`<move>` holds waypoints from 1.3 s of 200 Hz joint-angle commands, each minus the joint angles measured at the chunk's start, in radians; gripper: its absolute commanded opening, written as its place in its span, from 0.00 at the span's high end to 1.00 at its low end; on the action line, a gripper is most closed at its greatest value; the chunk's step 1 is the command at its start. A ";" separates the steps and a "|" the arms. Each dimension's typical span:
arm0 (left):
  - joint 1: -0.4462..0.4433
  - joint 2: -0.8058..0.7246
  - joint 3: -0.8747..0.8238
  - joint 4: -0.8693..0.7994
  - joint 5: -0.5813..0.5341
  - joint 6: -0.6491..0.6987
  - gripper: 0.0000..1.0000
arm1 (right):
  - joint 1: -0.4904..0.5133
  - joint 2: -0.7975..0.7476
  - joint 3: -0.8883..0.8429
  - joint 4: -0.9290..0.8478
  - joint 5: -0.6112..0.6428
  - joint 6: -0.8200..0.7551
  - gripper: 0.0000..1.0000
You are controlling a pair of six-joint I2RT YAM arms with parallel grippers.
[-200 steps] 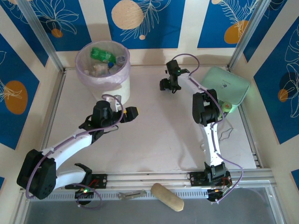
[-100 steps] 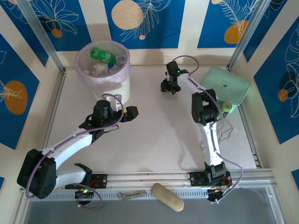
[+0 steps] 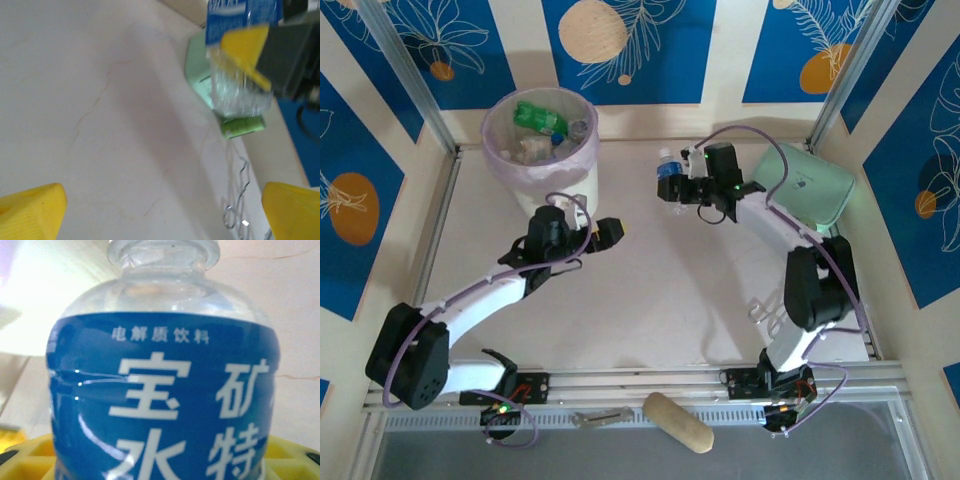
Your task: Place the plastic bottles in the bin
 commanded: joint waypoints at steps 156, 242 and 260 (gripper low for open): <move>-0.030 0.019 0.127 0.146 0.030 -0.084 0.16 | 0.406 -0.288 -0.228 0.079 0.192 -0.159 0.50; -0.032 0.037 0.119 0.201 0.068 -0.108 0.62 | 0.422 -0.260 -0.210 0.079 0.216 -0.166 0.50; -0.032 0.034 0.115 0.203 0.067 -0.109 0.66 | 0.424 -0.254 -0.205 0.081 0.219 -0.167 0.49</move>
